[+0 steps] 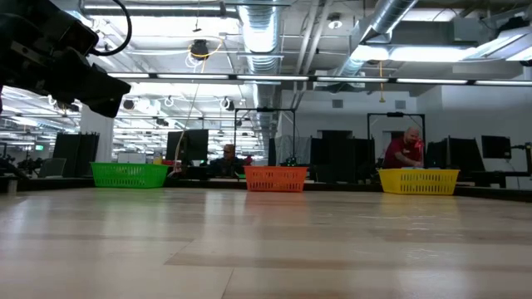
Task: Pick and place Stapler, Stapler remover, tape
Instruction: Return to Home Position
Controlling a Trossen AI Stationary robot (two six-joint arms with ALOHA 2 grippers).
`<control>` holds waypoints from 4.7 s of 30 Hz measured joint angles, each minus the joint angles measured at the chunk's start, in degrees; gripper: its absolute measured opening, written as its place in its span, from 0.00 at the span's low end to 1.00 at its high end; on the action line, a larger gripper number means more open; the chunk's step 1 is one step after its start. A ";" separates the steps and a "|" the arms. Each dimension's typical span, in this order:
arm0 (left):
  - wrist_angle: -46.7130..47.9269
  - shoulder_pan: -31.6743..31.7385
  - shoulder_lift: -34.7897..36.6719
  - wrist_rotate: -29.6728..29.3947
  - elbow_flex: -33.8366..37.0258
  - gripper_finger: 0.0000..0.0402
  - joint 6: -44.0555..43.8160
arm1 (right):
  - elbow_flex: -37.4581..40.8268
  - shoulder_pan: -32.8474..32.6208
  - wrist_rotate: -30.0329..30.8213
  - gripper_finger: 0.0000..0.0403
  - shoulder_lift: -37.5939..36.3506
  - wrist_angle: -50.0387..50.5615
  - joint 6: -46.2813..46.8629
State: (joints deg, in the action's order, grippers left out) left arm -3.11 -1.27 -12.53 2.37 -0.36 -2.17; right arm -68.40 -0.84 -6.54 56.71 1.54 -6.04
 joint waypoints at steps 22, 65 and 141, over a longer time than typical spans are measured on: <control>-0.90 -0.01 0.00 0.00 0.02 0.02 0.00 | 37.87 -4.33 0.47 0.00 -20.54 -21.51 2.94; -1.79 0.00 0.00 0.00 0.02 0.02 0.00 | 68.00 1.13 5.59 0.00 -55.00 -9.67 3.08; -2.04 0.00 12.59 0.01 0.00 0.02 1.92 | 68.15 -0.99 6.62 0.00 -56.61 -2.23 3.06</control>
State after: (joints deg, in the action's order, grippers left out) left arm -5.15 -1.27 0.05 2.38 -0.36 -0.25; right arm -0.25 -1.83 0.08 0.10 -0.69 -2.98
